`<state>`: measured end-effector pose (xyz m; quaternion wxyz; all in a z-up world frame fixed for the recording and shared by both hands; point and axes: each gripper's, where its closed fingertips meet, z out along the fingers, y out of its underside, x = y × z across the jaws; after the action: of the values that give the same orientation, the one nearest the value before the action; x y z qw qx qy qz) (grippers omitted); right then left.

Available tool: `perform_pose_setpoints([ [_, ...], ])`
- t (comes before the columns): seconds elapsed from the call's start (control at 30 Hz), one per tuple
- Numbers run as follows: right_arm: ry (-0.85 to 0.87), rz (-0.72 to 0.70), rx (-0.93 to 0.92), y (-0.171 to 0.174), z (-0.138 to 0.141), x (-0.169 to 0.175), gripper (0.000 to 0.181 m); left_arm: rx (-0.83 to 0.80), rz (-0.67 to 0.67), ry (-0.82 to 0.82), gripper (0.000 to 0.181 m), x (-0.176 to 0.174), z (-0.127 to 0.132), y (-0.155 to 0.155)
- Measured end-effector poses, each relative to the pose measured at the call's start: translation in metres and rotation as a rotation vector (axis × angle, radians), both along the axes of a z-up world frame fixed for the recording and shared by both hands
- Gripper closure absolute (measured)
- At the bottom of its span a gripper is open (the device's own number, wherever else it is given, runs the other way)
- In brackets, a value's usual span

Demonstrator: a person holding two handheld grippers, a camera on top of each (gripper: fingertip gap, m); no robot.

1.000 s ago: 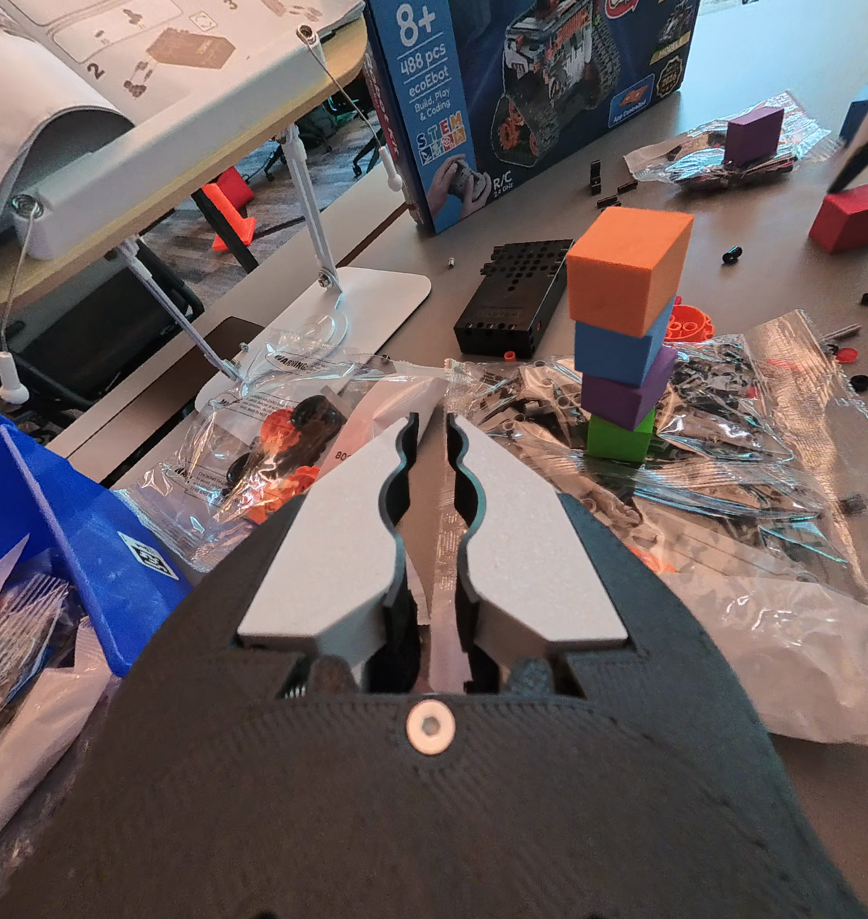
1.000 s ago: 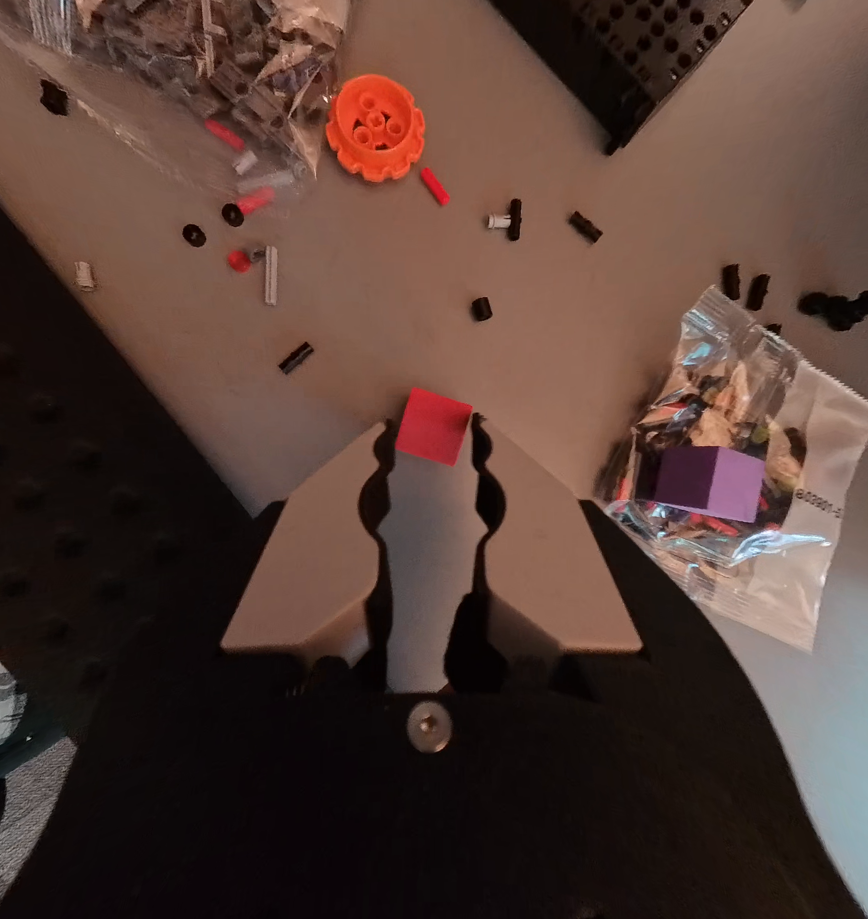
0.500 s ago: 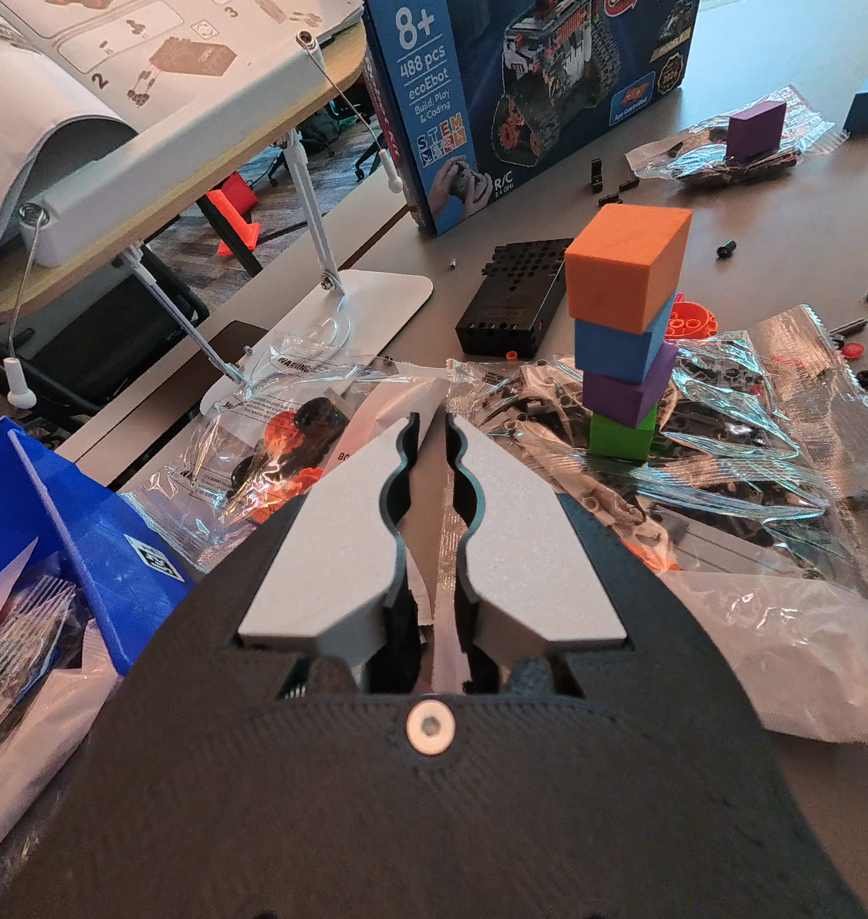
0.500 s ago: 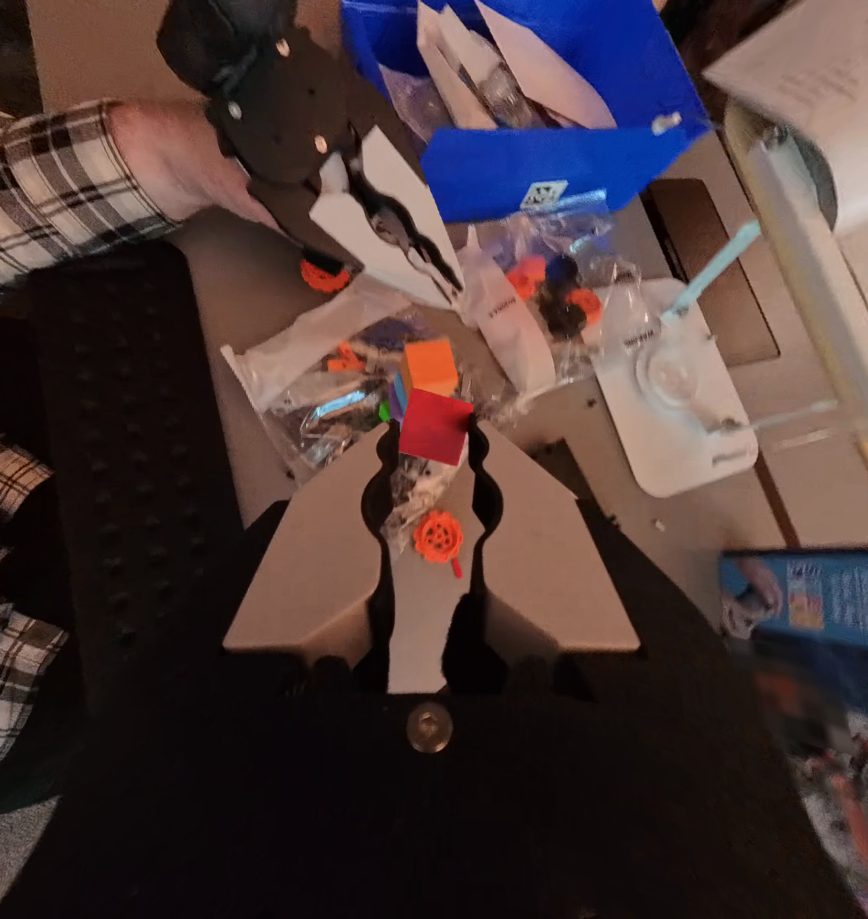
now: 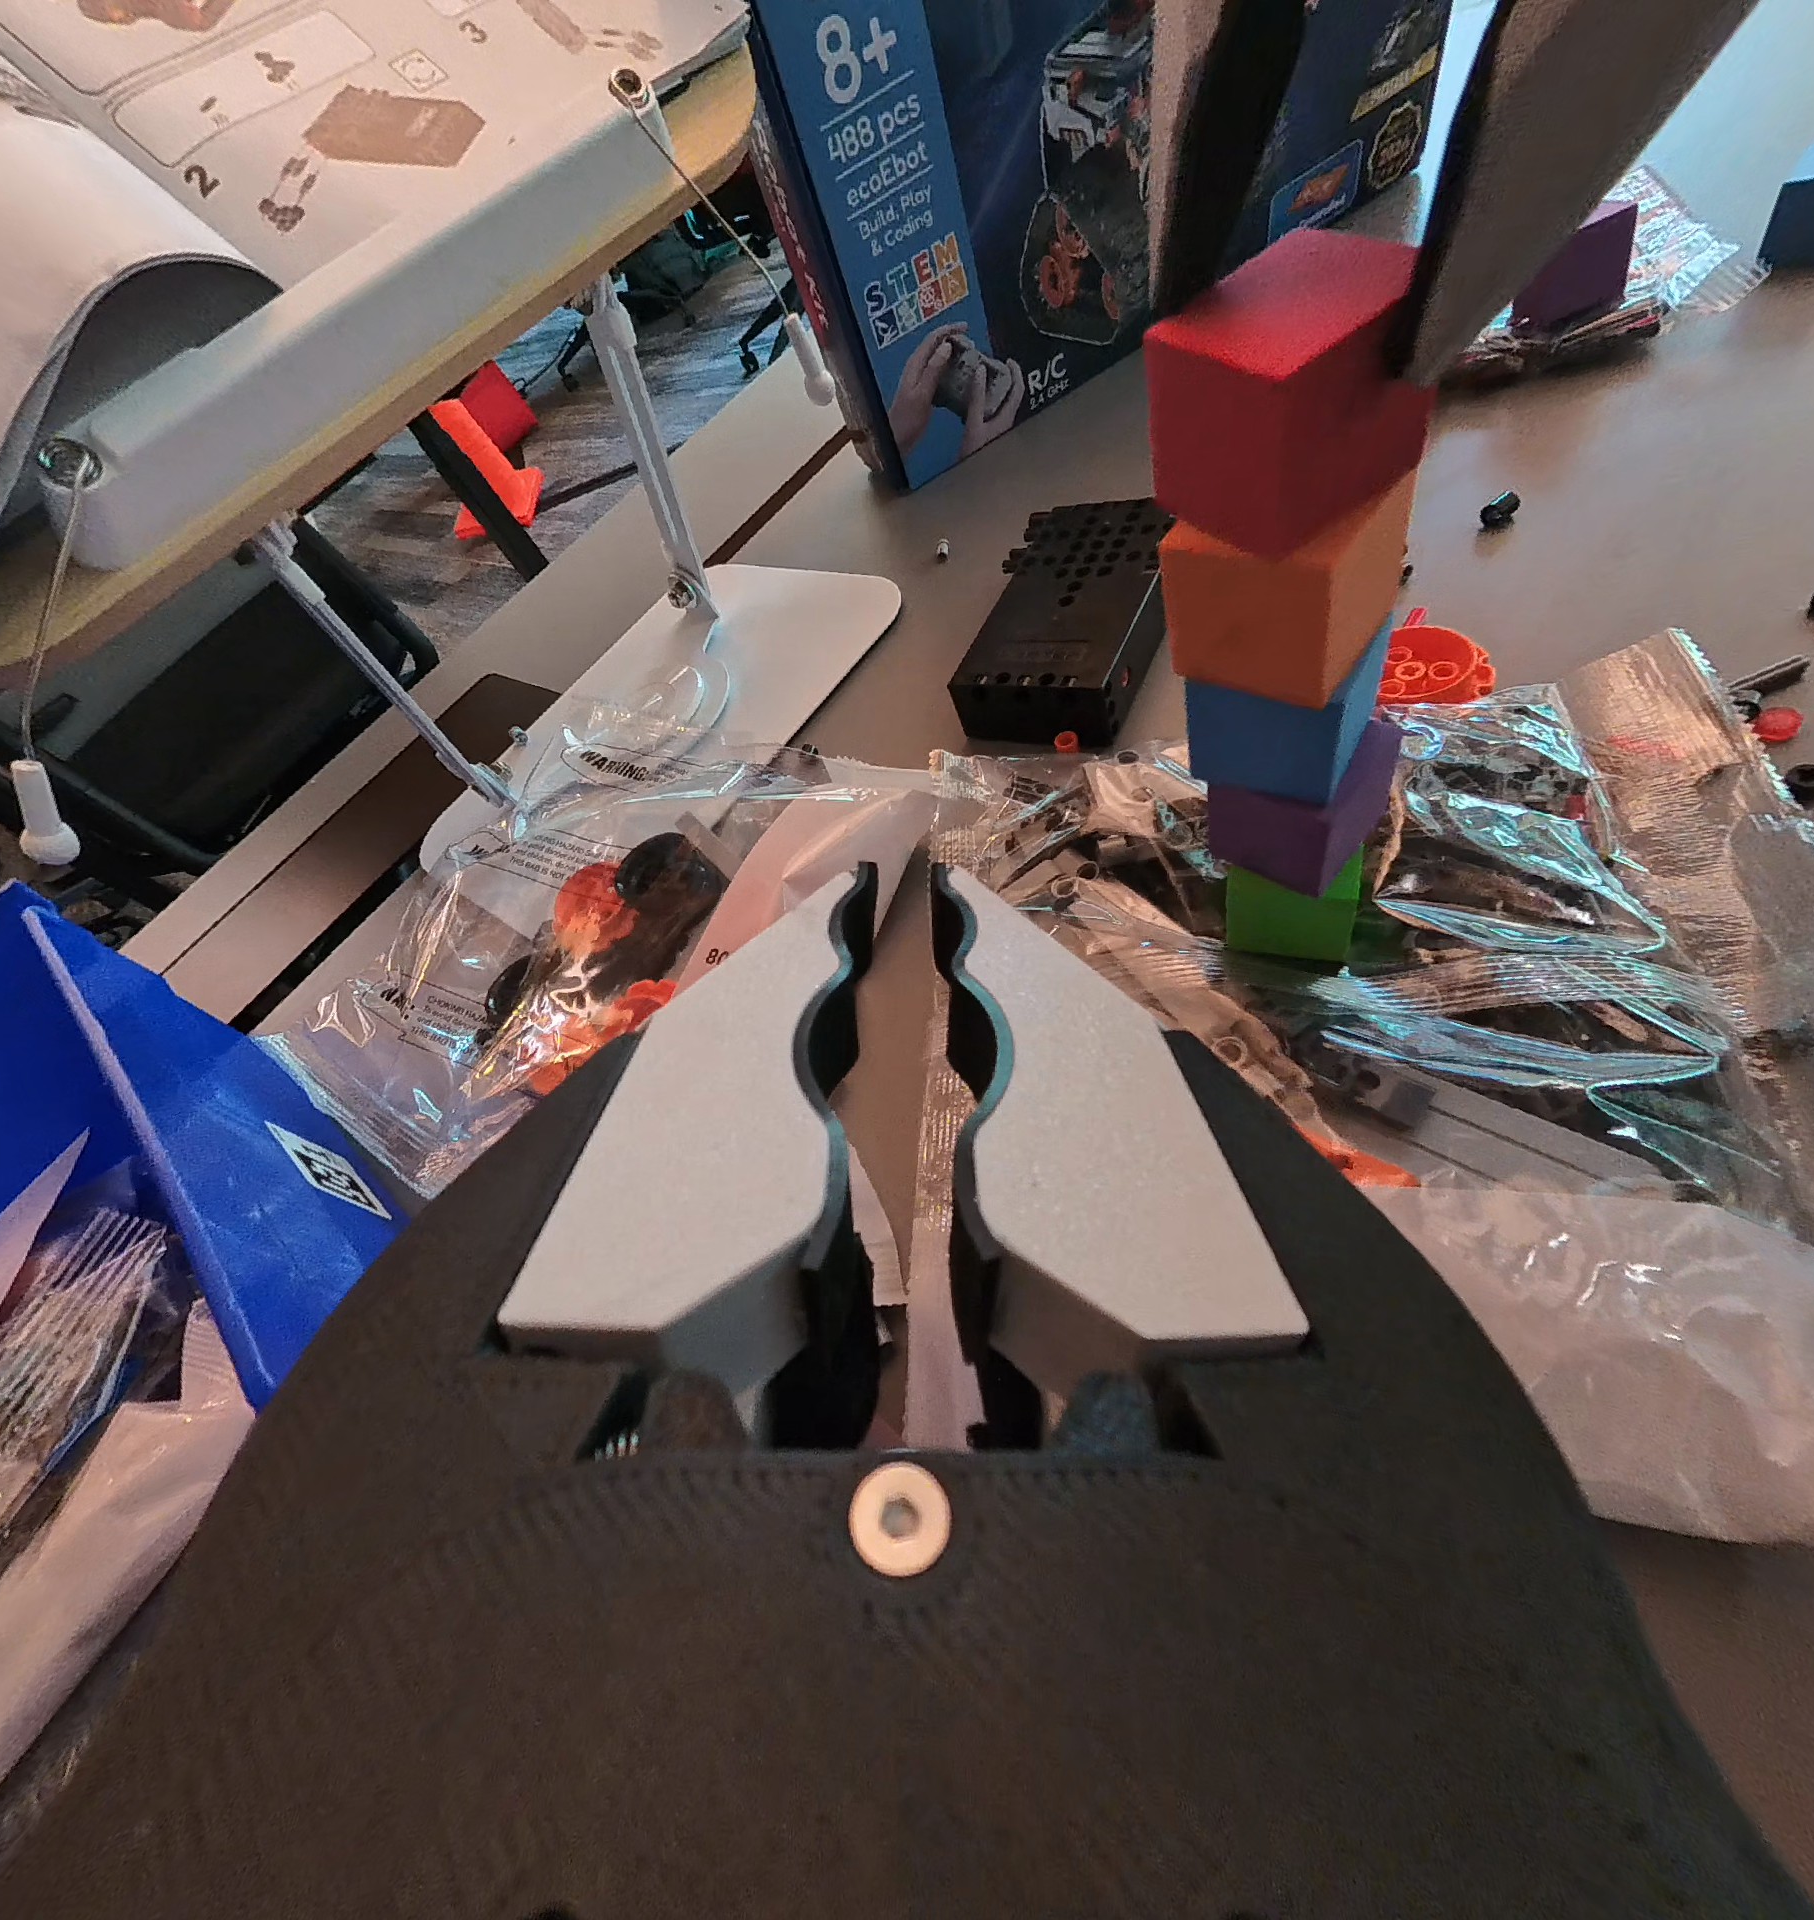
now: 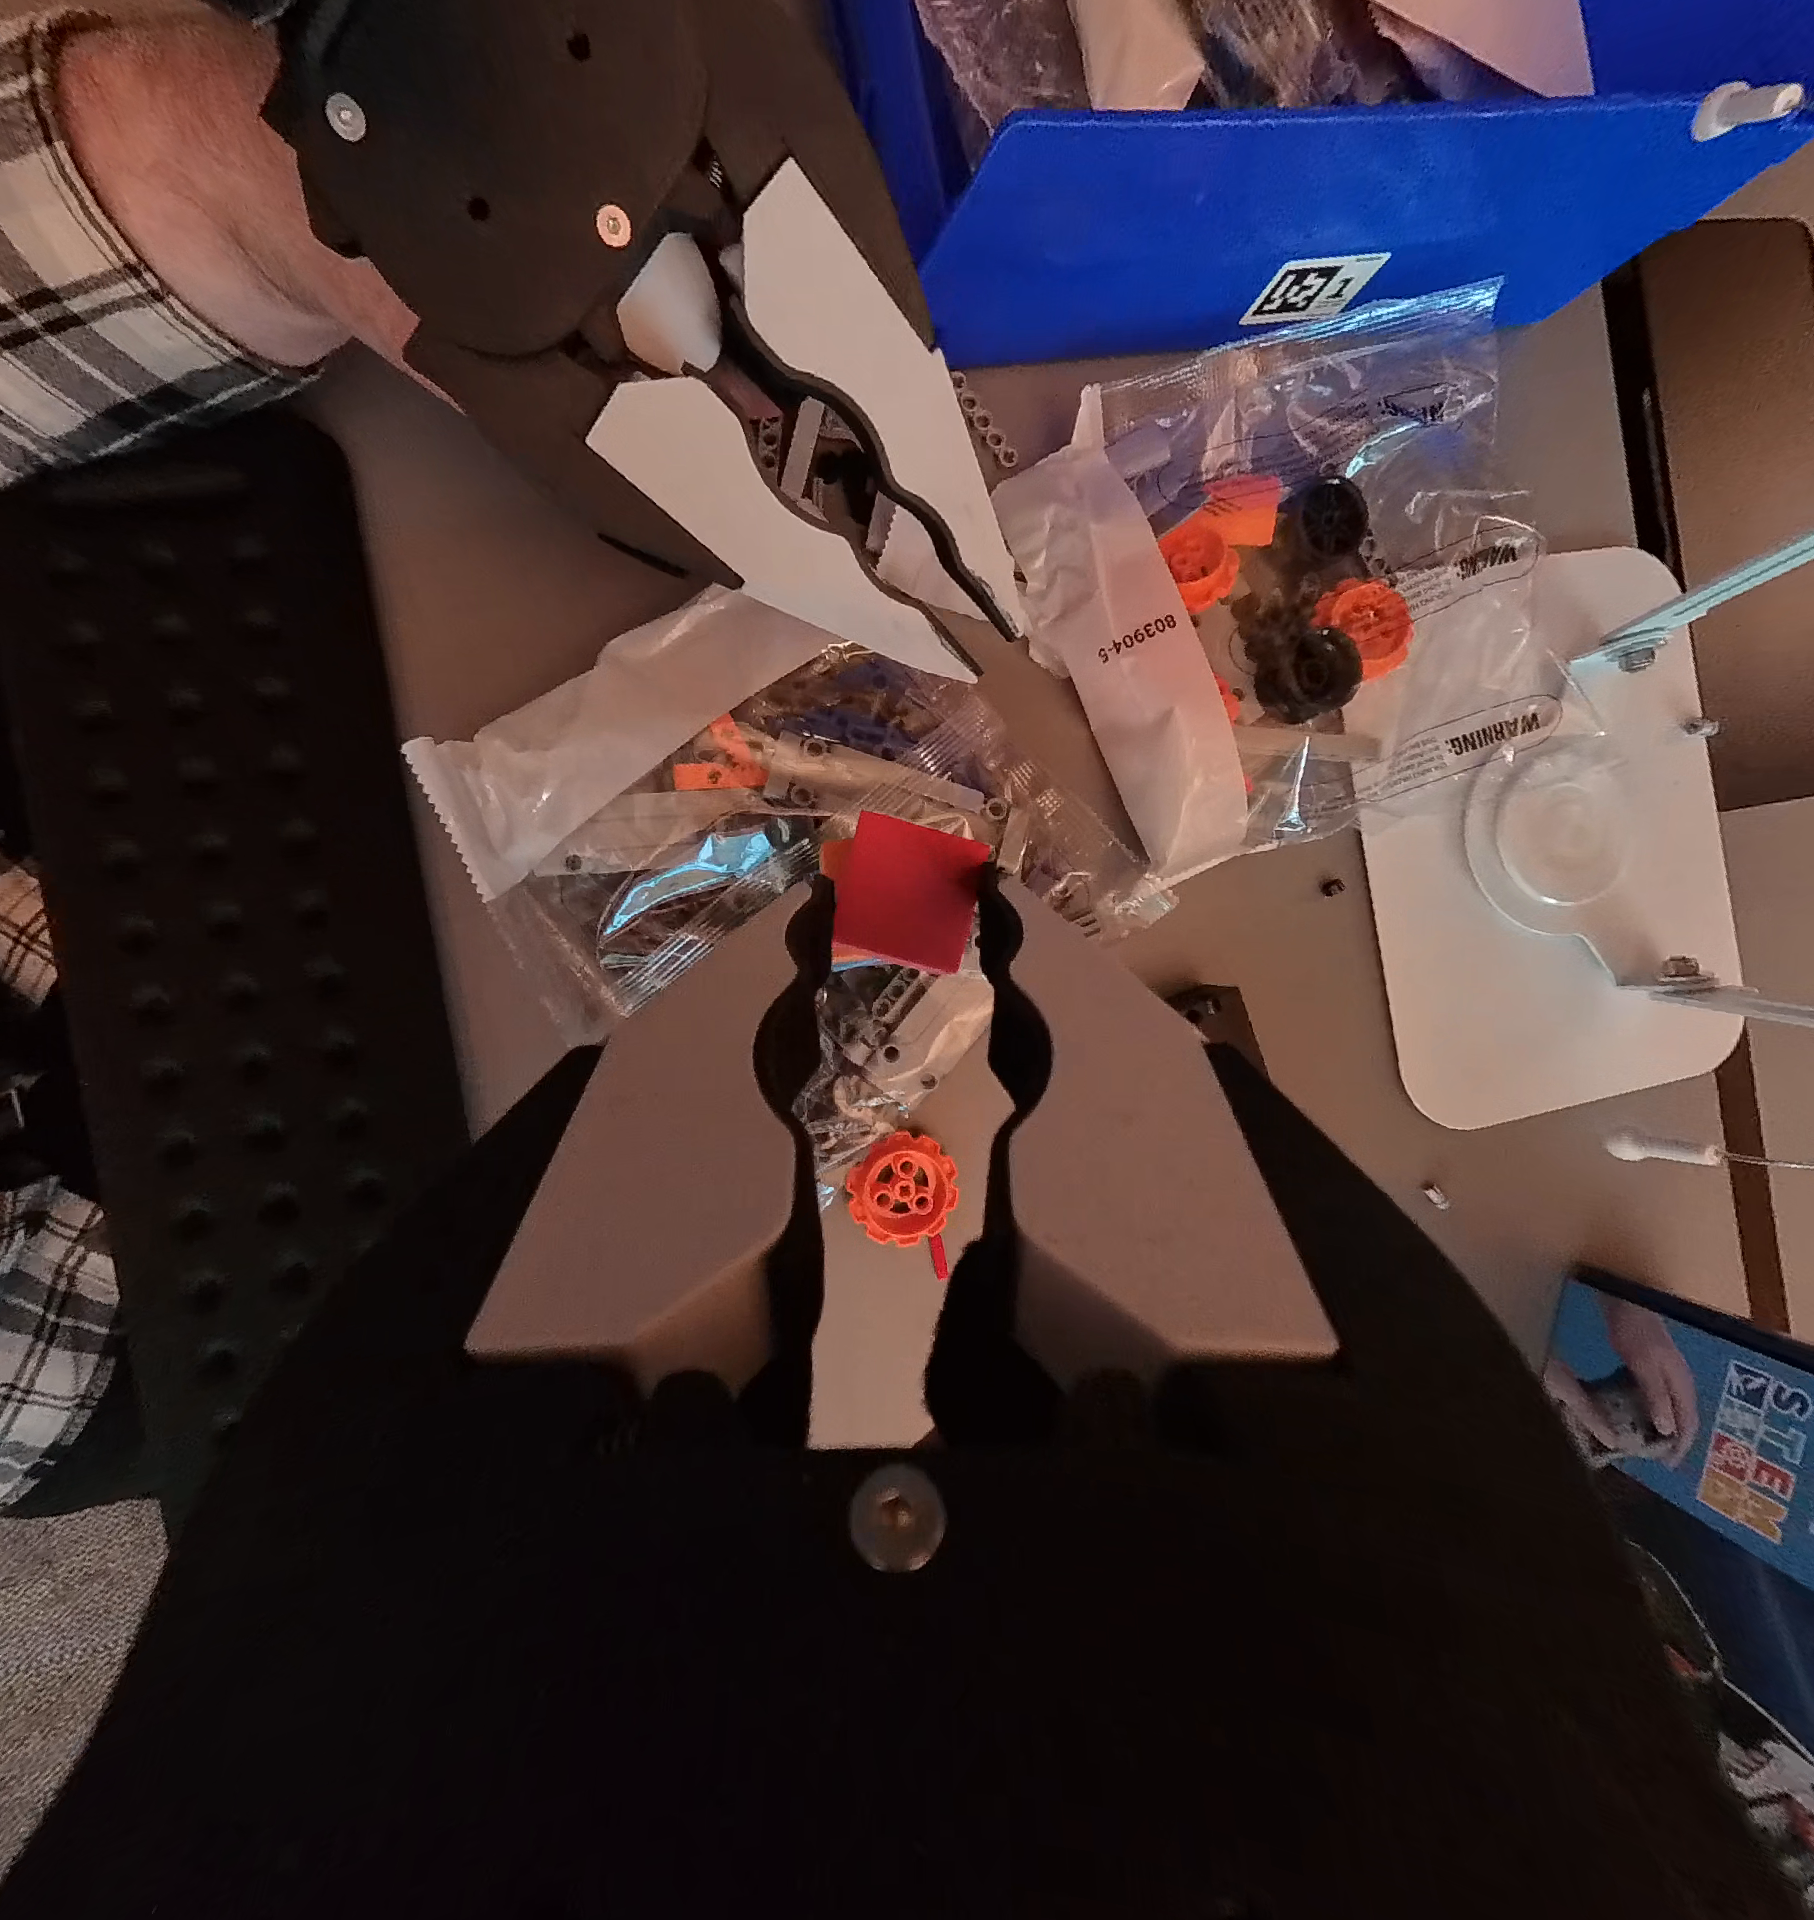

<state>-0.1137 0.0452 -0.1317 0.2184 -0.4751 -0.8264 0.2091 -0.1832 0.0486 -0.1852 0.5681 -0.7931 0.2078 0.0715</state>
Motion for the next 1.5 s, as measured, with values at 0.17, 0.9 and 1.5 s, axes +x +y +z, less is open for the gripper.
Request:
perform_pose_setpoints([
  [0.17, 0.024, -0.003, 0.014, 0.001, 0.007, 0.000, 0.142, -0.002, 0.002, -0.001, 0.172, -0.001, -0.001, 0.000],
  [0.9, -0.121, -0.645, -0.041, 0.197, -0.112, 0.215, 0.143, -0.014, -0.001, -0.001, 0.172, 0.000, -0.004, 0.001],
  [1.5, 0.213, -0.075, -0.022, 0.030, 0.040, 0.041, 0.155, -0.006, -0.006, -0.008, 0.173, 0.001, -0.003, 0.001],
])
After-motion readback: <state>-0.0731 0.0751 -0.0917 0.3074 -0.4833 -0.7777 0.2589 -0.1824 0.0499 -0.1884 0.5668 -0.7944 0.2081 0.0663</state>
